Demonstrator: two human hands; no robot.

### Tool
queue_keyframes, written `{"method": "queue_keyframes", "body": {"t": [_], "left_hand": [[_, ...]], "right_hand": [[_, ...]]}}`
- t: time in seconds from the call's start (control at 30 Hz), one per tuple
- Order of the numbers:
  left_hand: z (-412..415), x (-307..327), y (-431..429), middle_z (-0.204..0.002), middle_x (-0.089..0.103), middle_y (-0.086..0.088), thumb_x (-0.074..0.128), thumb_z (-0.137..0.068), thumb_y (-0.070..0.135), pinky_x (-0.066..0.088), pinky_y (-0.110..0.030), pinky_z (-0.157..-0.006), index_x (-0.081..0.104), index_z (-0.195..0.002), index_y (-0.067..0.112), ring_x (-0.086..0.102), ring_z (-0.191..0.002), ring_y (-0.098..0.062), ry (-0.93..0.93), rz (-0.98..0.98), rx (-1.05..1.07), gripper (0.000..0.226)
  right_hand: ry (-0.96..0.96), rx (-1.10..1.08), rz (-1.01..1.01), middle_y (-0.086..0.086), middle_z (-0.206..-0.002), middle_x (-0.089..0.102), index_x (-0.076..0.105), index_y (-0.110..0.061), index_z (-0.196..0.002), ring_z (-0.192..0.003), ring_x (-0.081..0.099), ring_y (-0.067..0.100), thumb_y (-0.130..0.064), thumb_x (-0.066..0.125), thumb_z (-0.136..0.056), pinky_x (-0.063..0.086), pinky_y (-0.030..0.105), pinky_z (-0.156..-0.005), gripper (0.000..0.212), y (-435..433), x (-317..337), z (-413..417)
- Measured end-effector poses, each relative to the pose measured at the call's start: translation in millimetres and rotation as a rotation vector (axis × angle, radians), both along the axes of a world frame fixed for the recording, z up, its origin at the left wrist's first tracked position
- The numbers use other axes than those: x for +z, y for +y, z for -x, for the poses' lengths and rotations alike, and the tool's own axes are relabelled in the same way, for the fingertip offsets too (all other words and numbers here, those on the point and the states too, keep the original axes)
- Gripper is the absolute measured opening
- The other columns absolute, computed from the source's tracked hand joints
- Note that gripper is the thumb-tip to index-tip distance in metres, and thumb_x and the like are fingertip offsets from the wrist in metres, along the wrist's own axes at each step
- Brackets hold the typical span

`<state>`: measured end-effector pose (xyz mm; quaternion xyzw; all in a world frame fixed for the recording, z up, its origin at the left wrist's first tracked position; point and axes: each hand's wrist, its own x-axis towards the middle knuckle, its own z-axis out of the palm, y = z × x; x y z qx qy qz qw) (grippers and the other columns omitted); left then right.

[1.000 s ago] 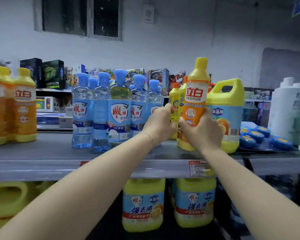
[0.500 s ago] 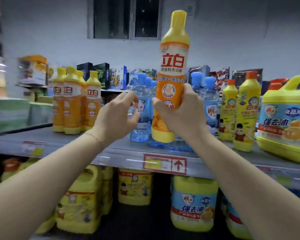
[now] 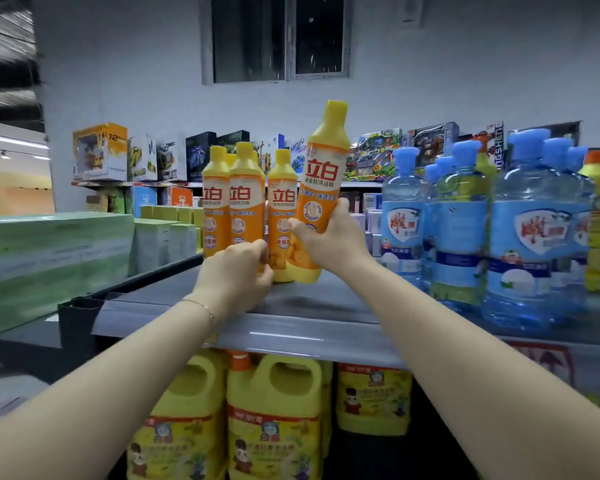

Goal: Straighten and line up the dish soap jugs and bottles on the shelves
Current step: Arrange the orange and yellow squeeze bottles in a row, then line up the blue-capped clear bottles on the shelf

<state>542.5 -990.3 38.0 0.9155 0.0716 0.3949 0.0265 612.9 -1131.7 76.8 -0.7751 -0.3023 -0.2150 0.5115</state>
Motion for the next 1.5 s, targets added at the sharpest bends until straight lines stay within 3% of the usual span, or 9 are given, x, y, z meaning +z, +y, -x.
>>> {"method": "queue_keyframes", "body": {"t": [0.3,0.6,0.77,0.9,1.0,1.13,1.27,1.37,1.5], "left_hand": [[-8,-15,16,-0.085,0.064,0.009,0.049,-0.095,0.040,0.052,-0.022,-0.062,0.058,-0.091,0.025,0.060,-0.073,-0.009,-0.086,0.220,-0.200,0.018],[-11,-13,17,-0.087,0.065,0.007,0.049,-0.095,0.041,0.051,-0.021,-0.061,0.058,-0.093,0.025,0.060,-0.075,-0.009,-0.038,0.269,-0.227,0.018],[-10,-12,18,-0.090,0.065,0.005,0.049,-0.095,0.041,0.055,-0.025,-0.066,0.060,-0.098,0.023,0.061,-0.078,-0.011,-0.005,0.279,-0.223,0.022],[-10,-12,19,-0.089,0.065,0.005,0.049,-0.095,0.041,0.053,-0.024,-0.063,0.059,-0.096,0.023,0.060,-0.077,-0.011,0.011,0.271,-0.230,0.020],[-7,-11,18,-0.088,0.065,0.004,0.050,-0.094,0.038,0.055,-0.028,-0.065,0.059,-0.094,0.022,0.061,-0.077,-0.014,0.030,0.250,-0.239,0.019],[-4,-6,14,-0.094,0.065,0.003,0.050,-0.096,0.038,0.054,-0.028,-0.065,0.055,-0.098,0.023,0.061,-0.080,-0.015,0.073,0.121,-0.204,0.017],[-5,9,0,-0.109,0.061,0.002,0.056,-0.091,0.044,0.055,-0.034,-0.076,0.048,-0.112,0.023,0.060,-0.095,-0.020,0.184,-0.020,-0.211,0.030],[-15,21,-24,-0.111,0.060,0.001,0.063,-0.086,0.046,0.054,-0.040,-0.081,0.047,-0.114,0.023,0.059,-0.098,-0.021,0.255,0.065,-0.383,0.040],[-46,26,-73,-0.115,0.061,-0.004,0.069,-0.082,0.035,0.051,-0.036,-0.082,0.041,-0.123,0.016,0.060,-0.102,-0.024,0.342,0.287,-0.556,0.053]], "right_hand": [[0.097,-0.087,0.150,0.002,-0.124,0.058,0.035,-0.020,-0.125,-0.114,0.057,0.028,-0.049,0.066,-0.082,0.047,0.041,-0.093,0.060,63,-16,-25],[0.197,-0.028,0.176,-0.003,-0.120,0.061,0.042,-0.023,-0.129,-0.109,0.059,0.022,-0.058,0.067,-0.076,0.050,0.043,-0.091,0.068,67,-20,-33],[0.209,0.064,0.155,-0.001,-0.120,0.064,0.053,-0.024,-0.127,-0.109,0.060,0.021,-0.045,0.066,-0.085,0.046,0.036,-0.087,0.049,64,-18,-25],[0.257,-0.027,0.229,0.002,-0.116,0.060,0.040,-0.017,-0.131,-0.104,0.059,0.023,-0.055,0.057,-0.087,0.048,0.035,-0.079,0.060,58,-20,-17],[0.084,-0.258,0.304,0.004,-0.107,0.055,0.033,-0.015,-0.126,-0.096,0.057,0.025,-0.052,0.057,-0.088,0.048,0.037,-0.073,0.059,43,-19,-6],[-0.132,-0.303,0.427,0.002,-0.099,0.061,0.050,-0.018,-0.109,-0.091,0.060,0.023,-0.046,0.056,-0.088,0.053,0.038,-0.075,0.036,22,-12,8],[-0.335,-0.406,0.609,0.001,-0.082,0.058,0.056,-0.017,-0.092,-0.077,0.055,0.023,-0.041,0.051,-0.089,0.039,0.030,-0.061,0.024,-3,-2,21],[-0.401,-0.475,0.605,-0.002,-0.076,0.051,0.058,-0.016,-0.089,-0.072,0.049,0.022,-0.039,0.048,-0.091,0.036,0.030,-0.061,0.025,-21,2,29],[-0.447,-0.605,0.612,0.006,-0.087,0.062,0.057,-0.016,-0.091,-0.080,0.056,0.029,-0.036,0.044,-0.092,0.035,0.031,-0.064,0.023,-50,0,33]]}}
